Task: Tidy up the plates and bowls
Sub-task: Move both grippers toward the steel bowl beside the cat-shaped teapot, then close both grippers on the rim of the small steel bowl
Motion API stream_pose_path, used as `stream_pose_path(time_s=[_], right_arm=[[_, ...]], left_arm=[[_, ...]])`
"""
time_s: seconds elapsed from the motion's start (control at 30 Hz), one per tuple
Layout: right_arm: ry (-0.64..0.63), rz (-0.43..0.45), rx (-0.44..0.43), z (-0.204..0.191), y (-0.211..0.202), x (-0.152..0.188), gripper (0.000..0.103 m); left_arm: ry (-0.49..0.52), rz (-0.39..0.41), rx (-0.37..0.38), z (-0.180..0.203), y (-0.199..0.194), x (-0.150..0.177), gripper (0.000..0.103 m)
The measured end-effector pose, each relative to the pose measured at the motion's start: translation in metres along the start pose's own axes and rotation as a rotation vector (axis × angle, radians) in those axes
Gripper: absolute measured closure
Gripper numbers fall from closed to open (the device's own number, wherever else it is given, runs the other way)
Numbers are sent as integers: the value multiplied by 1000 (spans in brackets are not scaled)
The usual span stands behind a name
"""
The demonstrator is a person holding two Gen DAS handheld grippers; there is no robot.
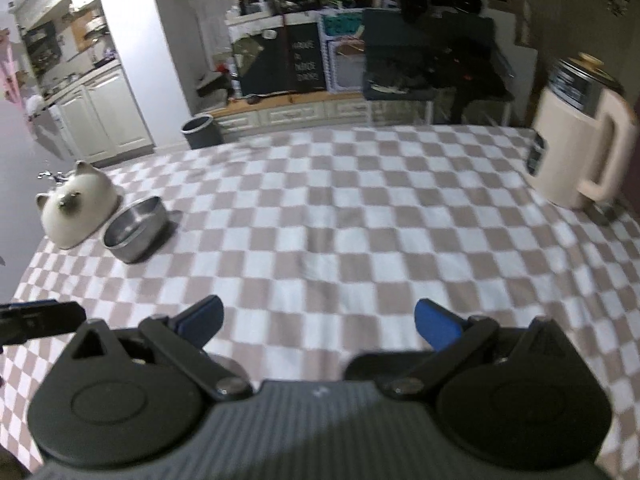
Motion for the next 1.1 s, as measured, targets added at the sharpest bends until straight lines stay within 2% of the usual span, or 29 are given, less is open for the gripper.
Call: stream_pose_path(time_s=[0.17, 0.37, 0.53, 0.67, 0.83, 0.93, 1.0, 1.1], right_arm=[[-28, 13, -33, -32, 19, -14, 0], [-124, 13, -76, -76, 45, -34, 0], [-200, 23, -148, -120, 64, -54, 0], [-211, -14, -191, -150, 86, -72, 2], [-267, -75, -190, -175, 120, -84, 16], [-253, -119, -205, -182, 144, -88, 32], [-224, -136, -217, -186, 157, -92, 47], [-208, -156, -238, -192, 174, -95, 56]], left_arm=[[-49, 11, -40, -38, -5, -5, 0], [-111, 30, -90, -79, -3, -14, 0], [-242, 42, -89, -111, 5, -21, 0], [-324, 61, -81, -127, 13, -29, 0], [-415, 60, -76, -142, 33, -38, 0], [-491, 64, -67, -151, 46, -41, 2], [-523, 66, -61, -157, 56, -43, 9], [-545, 59, -64, -163, 67, -46, 14]])
Point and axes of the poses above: each gripper's, at about its wrist camera, not at the fingertips, and y roughly the way its jaws point, z to its right, x to its underside, the point moved 5 cm from there along y, roughly the way its jaws point, and after that the axes turned 3 degrees about y, right-handed, at the moved point
